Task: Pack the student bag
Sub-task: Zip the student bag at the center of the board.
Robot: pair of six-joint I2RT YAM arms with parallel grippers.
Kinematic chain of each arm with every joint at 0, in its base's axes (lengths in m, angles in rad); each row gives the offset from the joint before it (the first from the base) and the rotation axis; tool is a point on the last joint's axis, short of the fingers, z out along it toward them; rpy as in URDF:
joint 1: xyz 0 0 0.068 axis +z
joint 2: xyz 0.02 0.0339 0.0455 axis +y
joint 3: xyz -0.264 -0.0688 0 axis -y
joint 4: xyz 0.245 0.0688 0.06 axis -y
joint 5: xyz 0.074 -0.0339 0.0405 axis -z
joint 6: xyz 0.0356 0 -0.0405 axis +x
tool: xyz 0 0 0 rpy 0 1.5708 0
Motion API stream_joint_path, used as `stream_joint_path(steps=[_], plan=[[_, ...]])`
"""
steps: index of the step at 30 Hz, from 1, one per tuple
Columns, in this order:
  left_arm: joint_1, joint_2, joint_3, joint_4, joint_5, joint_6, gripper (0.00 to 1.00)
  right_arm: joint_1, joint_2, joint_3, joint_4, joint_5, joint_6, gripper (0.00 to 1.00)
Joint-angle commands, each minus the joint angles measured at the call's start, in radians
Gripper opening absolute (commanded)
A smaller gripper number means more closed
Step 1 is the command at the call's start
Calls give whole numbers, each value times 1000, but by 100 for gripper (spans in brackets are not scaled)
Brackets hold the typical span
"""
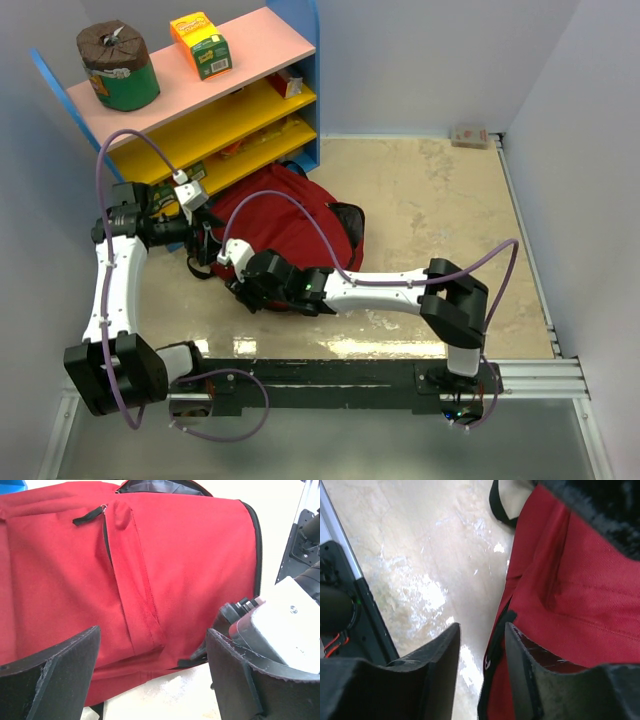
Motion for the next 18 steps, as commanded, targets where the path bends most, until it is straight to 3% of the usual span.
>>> stream_joint_path(steps=[1, 3, 6, 11, 12, 14, 18], plan=[[10, -14, 27, -5, 53, 1, 90, -1, 22, 19, 109, 38, 9, 40], [8, -28, 29, -3, 38, 6, 90, -1, 30, 20, 114, 53, 12, 33], [8, -55, 27, 59, 13, -56, 90, -1, 44, 31, 91, 75, 6, 31], [8, -42, 32, 99, 21, -117, 92, -1, 51, 28, 66, 128, -2, 33], [10, -31, 36, 95, 21, -119, 92, -1, 50, 25, 66, 138, -5, 38], [8, -23, 38, 102, 19, -138, 98, 0, 41, 14, 63, 156, -5, 41], [8, -47, 7, 223, -11, -255, 99, -1, 38, 5, 62, 147, -2, 43]])
